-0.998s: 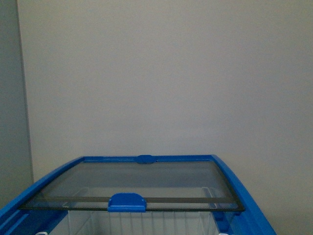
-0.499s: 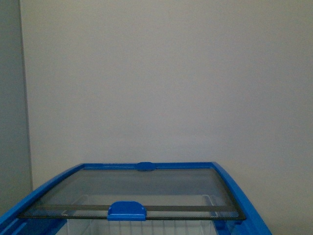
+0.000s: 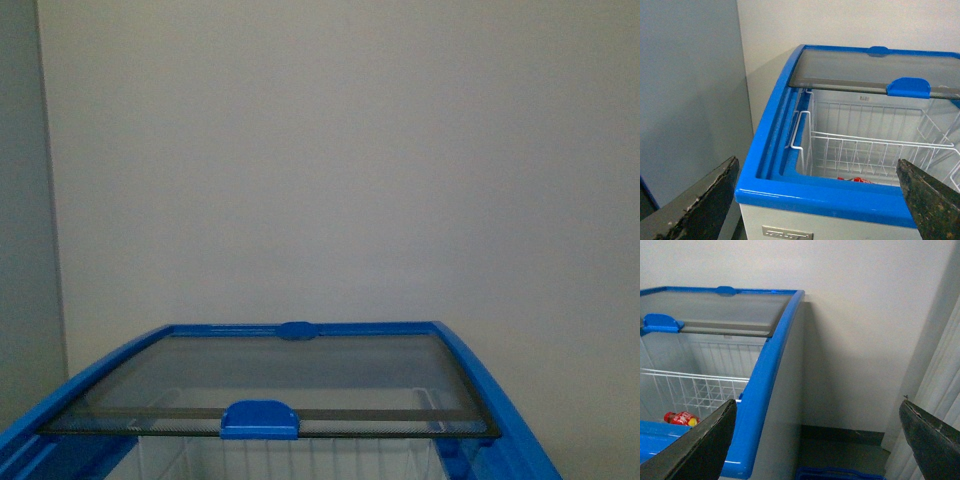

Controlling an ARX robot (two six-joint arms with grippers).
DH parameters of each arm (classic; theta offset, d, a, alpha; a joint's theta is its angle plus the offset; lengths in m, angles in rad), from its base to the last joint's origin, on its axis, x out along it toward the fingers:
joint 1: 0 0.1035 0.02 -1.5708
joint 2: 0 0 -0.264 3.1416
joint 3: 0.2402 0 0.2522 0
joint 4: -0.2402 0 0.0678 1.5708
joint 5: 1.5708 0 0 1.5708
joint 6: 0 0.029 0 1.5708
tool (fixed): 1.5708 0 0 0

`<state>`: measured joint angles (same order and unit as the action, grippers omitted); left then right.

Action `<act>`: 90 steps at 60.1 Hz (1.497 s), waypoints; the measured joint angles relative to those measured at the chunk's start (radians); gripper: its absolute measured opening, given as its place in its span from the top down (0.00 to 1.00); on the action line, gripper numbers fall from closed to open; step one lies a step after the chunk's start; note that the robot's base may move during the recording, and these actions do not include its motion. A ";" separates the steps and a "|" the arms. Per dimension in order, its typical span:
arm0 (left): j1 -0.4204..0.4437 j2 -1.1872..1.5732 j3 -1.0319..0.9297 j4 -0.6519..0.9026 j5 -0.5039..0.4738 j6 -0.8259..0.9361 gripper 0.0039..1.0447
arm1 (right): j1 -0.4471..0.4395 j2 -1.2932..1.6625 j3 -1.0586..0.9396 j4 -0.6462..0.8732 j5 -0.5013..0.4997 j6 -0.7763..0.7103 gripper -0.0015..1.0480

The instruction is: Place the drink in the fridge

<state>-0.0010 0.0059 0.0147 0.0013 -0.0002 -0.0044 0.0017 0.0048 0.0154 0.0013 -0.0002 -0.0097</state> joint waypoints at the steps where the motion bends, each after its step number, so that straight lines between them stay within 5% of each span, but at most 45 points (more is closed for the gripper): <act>1: 0.000 0.000 0.000 0.000 0.000 0.000 0.08 | 0.000 0.000 0.000 0.000 0.000 0.000 0.07; 90: 0.000 0.000 0.000 0.000 0.000 0.000 0.08 | 0.000 0.000 0.000 0.000 0.000 0.000 0.07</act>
<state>-0.0010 0.0059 0.0147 0.0013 -0.0002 -0.0044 0.0017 0.0048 0.0154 0.0013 -0.0006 -0.0097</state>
